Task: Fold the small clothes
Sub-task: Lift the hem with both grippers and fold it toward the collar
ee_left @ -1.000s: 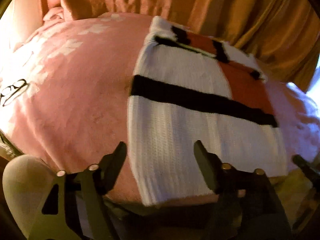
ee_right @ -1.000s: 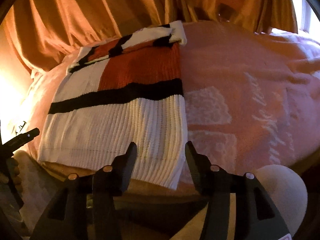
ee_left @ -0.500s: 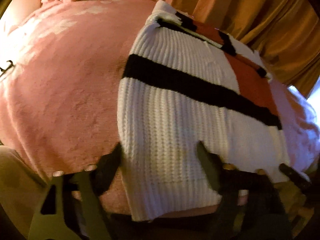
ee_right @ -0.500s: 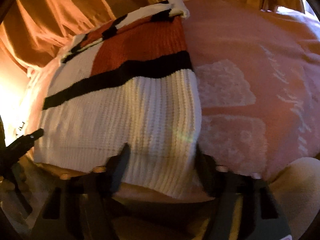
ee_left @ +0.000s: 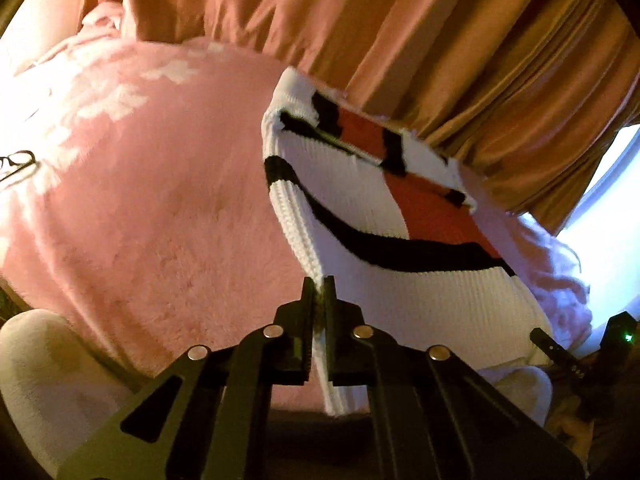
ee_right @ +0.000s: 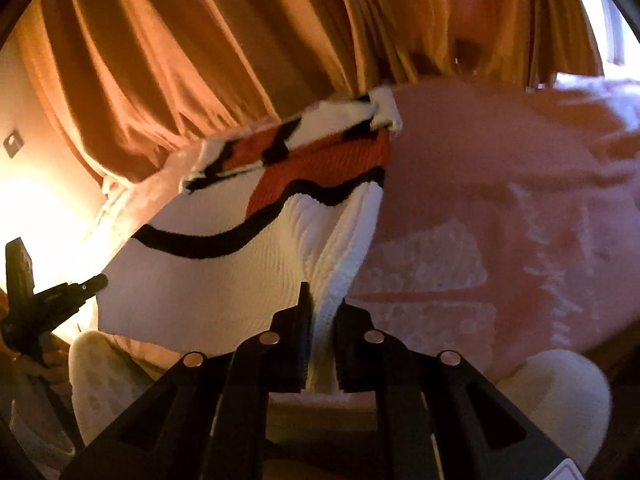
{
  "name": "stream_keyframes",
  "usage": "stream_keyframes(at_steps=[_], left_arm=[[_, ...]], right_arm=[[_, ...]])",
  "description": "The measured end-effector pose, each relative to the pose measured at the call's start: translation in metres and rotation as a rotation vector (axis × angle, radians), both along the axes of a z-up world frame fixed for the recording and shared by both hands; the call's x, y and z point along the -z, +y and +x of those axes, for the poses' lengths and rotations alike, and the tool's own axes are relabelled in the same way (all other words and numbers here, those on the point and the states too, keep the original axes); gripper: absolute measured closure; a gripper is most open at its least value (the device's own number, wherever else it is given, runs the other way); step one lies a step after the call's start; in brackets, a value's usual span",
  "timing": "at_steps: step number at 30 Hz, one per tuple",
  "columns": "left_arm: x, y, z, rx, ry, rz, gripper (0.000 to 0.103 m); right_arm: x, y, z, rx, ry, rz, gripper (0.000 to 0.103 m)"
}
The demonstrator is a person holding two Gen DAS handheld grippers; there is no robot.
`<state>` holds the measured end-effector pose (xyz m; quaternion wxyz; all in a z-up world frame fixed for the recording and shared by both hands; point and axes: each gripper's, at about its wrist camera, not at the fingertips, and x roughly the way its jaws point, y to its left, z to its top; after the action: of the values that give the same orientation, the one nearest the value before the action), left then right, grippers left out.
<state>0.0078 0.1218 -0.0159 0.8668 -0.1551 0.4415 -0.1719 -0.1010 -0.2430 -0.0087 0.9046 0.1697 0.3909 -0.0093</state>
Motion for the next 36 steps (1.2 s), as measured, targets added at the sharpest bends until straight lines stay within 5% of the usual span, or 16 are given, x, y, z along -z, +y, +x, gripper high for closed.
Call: stream_keyframes(at_steps=[11,16,18,21,26,32,36], left_arm=[[-0.028,0.031,-0.059,0.010,0.011,0.010,0.103],[-0.010,0.028,-0.050,0.008,0.043,0.036,0.103],[0.011,0.021,-0.034,0.016,0.071,0.030,0.097],[0.045,0.009,-0.013,0.018,0.113,0.073,0.071],[0.086,-0.006,0.001,0.018,0.183,0.098,0.057],[0.067,-0.003,-0.004,-0.098,0.081,0.173,0.048],[0.078,0.002,0.005,-0.099,0.152,0.179,0.038]], right_arm=[[-0.011,0.012,-0.058,-0.048,0.059,-0.028,0.098],[-0.006,0.012,-0.049,-0.051,0.083,-0.093,0.098],[0.000,0.010,-0.039,-0.054,0.075,-0.081,0.098],[0.009,0.009,-0.030,-0.056,0.082,-0.092,0.098],[0.033,-0.003,-0.021,-0.027,0.137,-0.060,0.096],[0.050,-0.011,-0.013,0.024,0.183,-0.056,0.064],[0.063,-0.007,-0.004,0.008,0.216,-0.058,0.043]])
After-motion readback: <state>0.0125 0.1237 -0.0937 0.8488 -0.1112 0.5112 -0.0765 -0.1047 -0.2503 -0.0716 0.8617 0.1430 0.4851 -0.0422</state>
